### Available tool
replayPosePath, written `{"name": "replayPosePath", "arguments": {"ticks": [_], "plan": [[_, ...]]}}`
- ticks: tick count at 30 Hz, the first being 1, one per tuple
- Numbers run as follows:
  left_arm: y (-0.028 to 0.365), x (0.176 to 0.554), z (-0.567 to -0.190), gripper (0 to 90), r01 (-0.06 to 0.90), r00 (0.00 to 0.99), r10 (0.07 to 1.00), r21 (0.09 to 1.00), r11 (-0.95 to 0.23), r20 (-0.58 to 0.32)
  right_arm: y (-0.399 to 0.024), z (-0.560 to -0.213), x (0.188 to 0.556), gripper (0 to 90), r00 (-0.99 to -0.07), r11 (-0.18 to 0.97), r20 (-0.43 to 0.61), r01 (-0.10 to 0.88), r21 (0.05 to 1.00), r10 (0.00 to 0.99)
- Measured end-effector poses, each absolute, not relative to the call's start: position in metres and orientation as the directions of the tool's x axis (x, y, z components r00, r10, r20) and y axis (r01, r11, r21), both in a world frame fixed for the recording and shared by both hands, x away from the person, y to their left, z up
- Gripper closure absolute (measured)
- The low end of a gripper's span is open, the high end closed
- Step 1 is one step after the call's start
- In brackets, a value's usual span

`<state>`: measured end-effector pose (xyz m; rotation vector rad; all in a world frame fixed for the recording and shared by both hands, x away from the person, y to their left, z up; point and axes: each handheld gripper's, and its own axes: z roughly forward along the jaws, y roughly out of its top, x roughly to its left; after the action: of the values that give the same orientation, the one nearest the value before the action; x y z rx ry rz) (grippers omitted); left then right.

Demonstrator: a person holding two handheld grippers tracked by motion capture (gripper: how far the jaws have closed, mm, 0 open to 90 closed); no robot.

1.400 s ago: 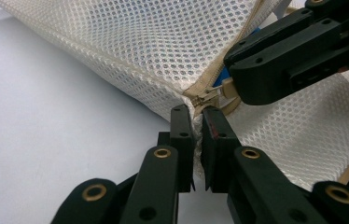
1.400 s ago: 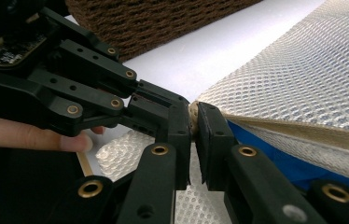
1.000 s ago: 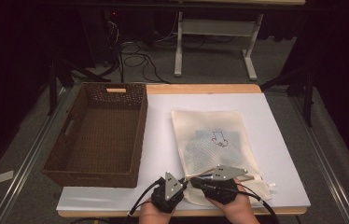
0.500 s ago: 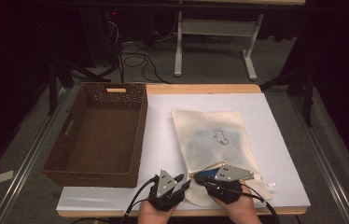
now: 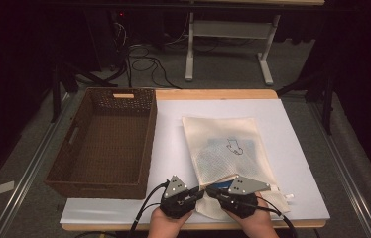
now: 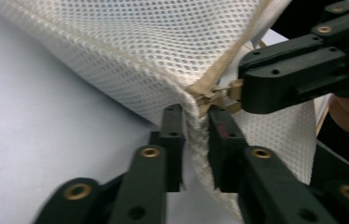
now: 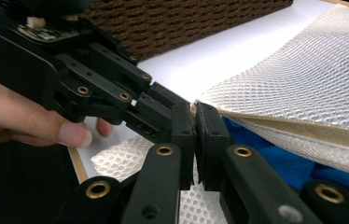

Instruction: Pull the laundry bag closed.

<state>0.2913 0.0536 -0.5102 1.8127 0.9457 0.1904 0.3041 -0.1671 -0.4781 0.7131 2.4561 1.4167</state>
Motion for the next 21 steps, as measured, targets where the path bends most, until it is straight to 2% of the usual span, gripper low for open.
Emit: {"name": "replayPosePath", "arguments": {"ticks": [6, 13, 21], "plan": [[0.0556, 0.2882, -0.5072, 85.9, 0.499, 0.672, 0.688, 0.854, -0.147, -0.274, -0.1698, -0.479, 0.3042, 88.4, -0.846, 0.413, 0.059, 0.318, 0.853, 0.53], [0.0578, 0.2887, -0.5067, 86.0, 0.506, 0.664, 0.693, 0.851, -0.138, -0.282, -0.1713, -0.4812, 0.3065, 88.4, -0.84, 0.412, 0.065, 0.33, 0.85, 0.538], [0.0576, 0.2862, -0.5028, 85.9, 0.479, 0.668, 0.701, 0.865, -0.15, -0.249, -0.1735, -0.4807, 0.306, 88.4, -0.836, 0.418, 0.059, 0.332, 0.846, 0.545]]}}
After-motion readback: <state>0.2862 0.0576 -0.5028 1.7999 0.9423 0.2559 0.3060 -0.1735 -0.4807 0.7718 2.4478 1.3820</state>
